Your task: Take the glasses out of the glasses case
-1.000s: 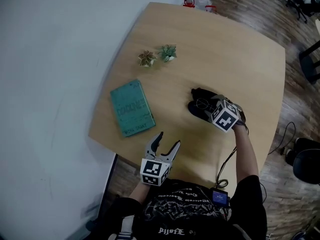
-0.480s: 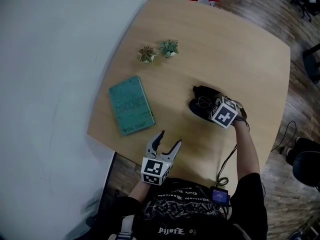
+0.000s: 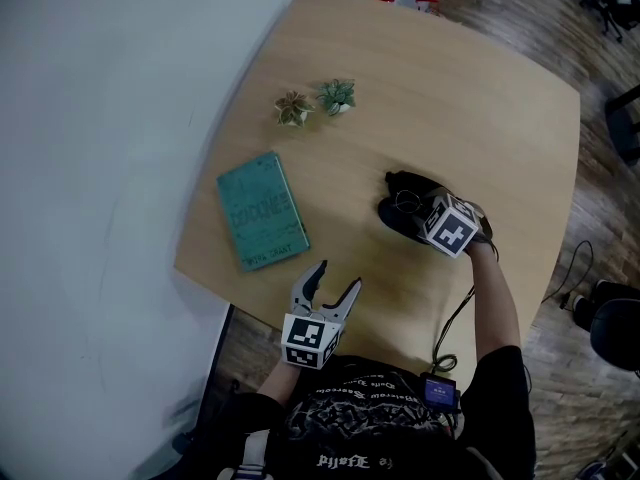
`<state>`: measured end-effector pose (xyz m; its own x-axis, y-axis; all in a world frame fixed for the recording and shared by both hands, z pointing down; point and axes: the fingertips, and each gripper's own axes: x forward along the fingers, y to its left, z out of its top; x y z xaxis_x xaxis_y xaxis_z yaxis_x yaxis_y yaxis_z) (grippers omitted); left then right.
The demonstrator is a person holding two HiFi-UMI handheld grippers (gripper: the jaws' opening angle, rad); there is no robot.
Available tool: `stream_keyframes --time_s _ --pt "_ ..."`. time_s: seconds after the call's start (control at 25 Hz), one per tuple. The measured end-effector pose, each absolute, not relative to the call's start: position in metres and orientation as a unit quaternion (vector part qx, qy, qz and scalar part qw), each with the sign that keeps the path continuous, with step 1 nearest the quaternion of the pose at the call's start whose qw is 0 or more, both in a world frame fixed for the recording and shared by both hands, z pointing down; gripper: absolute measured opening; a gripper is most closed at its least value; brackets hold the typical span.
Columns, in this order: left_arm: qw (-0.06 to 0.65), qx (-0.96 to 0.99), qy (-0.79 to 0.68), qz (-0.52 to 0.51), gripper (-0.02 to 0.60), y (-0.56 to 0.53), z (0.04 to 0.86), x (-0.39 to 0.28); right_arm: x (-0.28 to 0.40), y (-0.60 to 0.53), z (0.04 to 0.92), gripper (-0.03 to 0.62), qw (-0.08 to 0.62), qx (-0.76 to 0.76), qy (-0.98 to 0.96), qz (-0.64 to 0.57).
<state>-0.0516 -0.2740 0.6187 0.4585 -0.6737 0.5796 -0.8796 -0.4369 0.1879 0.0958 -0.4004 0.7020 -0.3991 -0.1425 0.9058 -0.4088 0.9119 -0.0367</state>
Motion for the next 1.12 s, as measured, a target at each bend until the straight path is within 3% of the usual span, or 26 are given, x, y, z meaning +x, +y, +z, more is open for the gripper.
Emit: stream_keyframes --time_s 1.12 --pt "0.232 0.827 -0.472 0.199 0.31 -0.273 0.606 -0.044 0.109 -0.394 0.637 0.106 0.368 0.308 -0.857 0.187"
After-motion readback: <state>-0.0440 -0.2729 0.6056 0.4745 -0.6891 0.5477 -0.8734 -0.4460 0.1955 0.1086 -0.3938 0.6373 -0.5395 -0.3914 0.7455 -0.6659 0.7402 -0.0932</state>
